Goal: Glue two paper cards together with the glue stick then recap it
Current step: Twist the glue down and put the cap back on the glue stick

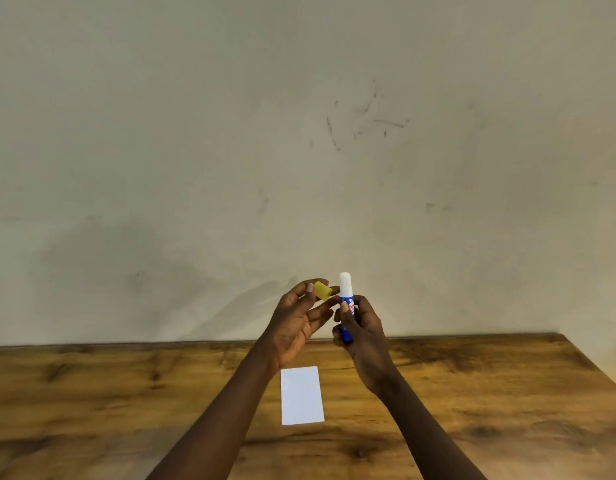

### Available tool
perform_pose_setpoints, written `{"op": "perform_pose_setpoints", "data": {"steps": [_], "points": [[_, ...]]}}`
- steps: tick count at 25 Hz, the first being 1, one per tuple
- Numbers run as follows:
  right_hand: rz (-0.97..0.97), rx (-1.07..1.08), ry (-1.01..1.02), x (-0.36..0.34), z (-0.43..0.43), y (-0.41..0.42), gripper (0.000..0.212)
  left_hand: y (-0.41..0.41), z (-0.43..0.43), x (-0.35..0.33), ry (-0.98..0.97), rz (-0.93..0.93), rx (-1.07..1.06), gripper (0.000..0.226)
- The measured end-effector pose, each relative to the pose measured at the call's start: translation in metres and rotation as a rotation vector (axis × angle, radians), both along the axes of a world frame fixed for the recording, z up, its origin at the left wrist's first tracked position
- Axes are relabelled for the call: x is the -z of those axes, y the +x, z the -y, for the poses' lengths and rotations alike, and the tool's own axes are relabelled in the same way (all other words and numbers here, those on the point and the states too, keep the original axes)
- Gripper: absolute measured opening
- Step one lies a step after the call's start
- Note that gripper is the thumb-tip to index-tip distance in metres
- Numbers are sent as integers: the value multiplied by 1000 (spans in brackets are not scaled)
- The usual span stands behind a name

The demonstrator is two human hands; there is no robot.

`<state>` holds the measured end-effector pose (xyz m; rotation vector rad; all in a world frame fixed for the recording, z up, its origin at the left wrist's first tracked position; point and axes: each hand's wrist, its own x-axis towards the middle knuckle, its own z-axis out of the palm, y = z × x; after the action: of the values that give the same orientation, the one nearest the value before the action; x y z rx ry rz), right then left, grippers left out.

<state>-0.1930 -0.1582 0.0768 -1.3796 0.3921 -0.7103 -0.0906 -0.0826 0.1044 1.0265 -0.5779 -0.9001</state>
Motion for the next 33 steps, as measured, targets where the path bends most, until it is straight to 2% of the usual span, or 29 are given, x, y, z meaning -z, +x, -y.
{"op": "perform_pose_setpoints", "data": {"steps": [6, 9, 13, 17, 19, 21, 23, 28, 31, 33], "points": [[100, -93, 26, -35, -38, -1, 14, 2, -35, -50, -52, 36, -107, 27], [191, -146, 175, -47, -48, -5, 24, -7, -42, -60, -68, -37, -125, 28], [222, -135, 247, -60, -55, -6, 21, -20, -41, -63, -84, 55, -131, 8], [265, -138, 344, -69, -57, -9, 19, -21, -41, -70, -124, 130, -123, 21], [224, -166, 449, -69, -60, -12, 31, -20, -43, -74, -168, 141, -100, 21], [103, -181, 520, -66, -63, -14, 46, -17, -47, -78, -217, 115, -107, 22], [43, -192, 551, -66, -66, -14, 50, -16, -49, -82, -232, 97, -120, 23], [180, -128, 641, -71, -72, -7, 35, -18, -49, -93, -206, 102, -182, 24], [250, -11, 631, -70, -75, -3, 10, -19, -46, -96, -182, 105, -214, 26], [257, 53, 601, -70, -76, -2, 4, -22, -44, -96, -174, 103, -225, 26]]}}
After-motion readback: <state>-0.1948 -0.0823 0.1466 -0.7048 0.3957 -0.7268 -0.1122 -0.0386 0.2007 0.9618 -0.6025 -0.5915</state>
